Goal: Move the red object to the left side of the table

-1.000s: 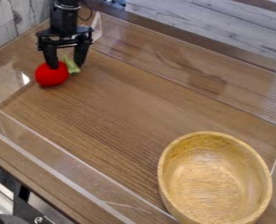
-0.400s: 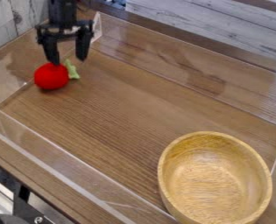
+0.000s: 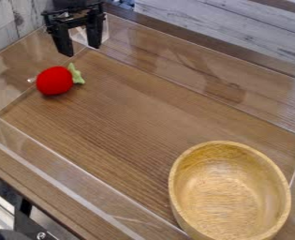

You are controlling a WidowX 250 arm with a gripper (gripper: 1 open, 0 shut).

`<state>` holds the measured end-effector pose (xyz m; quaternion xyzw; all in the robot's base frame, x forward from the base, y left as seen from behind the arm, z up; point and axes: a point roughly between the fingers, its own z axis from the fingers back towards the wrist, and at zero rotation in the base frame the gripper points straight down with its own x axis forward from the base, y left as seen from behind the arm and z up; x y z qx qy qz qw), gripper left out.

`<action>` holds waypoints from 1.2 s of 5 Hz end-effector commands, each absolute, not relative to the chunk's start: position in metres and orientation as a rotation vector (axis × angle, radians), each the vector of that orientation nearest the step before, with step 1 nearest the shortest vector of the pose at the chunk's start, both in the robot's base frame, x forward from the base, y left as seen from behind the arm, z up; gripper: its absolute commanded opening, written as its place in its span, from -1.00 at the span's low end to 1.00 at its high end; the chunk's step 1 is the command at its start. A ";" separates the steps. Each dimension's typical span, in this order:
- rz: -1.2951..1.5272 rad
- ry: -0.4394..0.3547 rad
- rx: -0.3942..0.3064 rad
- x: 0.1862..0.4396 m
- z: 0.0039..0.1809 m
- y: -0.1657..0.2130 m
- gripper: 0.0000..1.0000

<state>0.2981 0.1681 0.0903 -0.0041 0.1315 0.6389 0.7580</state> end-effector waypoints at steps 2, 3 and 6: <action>1.294 0.208 -0.030 0.310 0.129 0.167 1.00; 1.278 0.213 -0.018 0.313 0.127 0.175 1.00; 1.346 0.230 0.014 0.319 0.117 0.178 1.00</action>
